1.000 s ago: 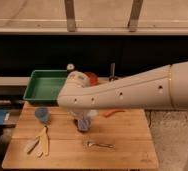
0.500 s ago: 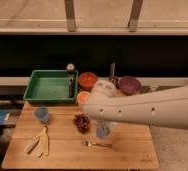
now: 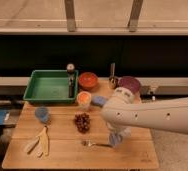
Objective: Place towel in table surface
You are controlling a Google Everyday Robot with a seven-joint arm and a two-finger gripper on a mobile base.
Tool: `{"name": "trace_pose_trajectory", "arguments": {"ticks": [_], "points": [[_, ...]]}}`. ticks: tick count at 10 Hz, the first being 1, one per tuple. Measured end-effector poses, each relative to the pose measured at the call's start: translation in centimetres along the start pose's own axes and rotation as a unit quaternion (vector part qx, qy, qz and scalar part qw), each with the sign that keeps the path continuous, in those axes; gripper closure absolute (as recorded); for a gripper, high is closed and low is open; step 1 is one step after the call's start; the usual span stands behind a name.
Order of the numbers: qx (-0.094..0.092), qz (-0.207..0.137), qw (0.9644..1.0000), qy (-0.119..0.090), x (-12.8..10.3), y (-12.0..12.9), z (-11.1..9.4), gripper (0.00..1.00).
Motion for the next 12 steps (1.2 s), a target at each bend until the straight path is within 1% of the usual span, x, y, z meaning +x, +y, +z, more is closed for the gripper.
{"name": "trace_pose_trajectory", "arguments": {"ticks": [1,2,4,5,6,8,9,10,12], "points": [[0.000,-0.005,1.0000,0.005,-0.7,0.0,0.6,1.00],[-0.004,-0.009,0.9999,0.009,-1.4,0.3,1.8,1.00],[-0.015,-0.009,0.9998,0.010,-2.1,-0.3,4.2,1.00],[-0.019,-0.013,0.9997,0.007,-2.3,0.0,4.7,1.00],[-0.020,-0.014,0.9997,0.005,-2.4,0.2,4.7,0.98],[-0.019,-0.012,0.9997,0.006,-2.4,0.0,4.7,0.82],[-0.019,-0.014,0.9997,0.006,-2.4,0.1,4.7,0.69],[-0.020,-0.014,0.9997,0.006,-2.4,0.1,4.7,0.61],[-0.019,-0.014,0.9997,0.006,-2.3,0.1,4.7,0.42]]}}
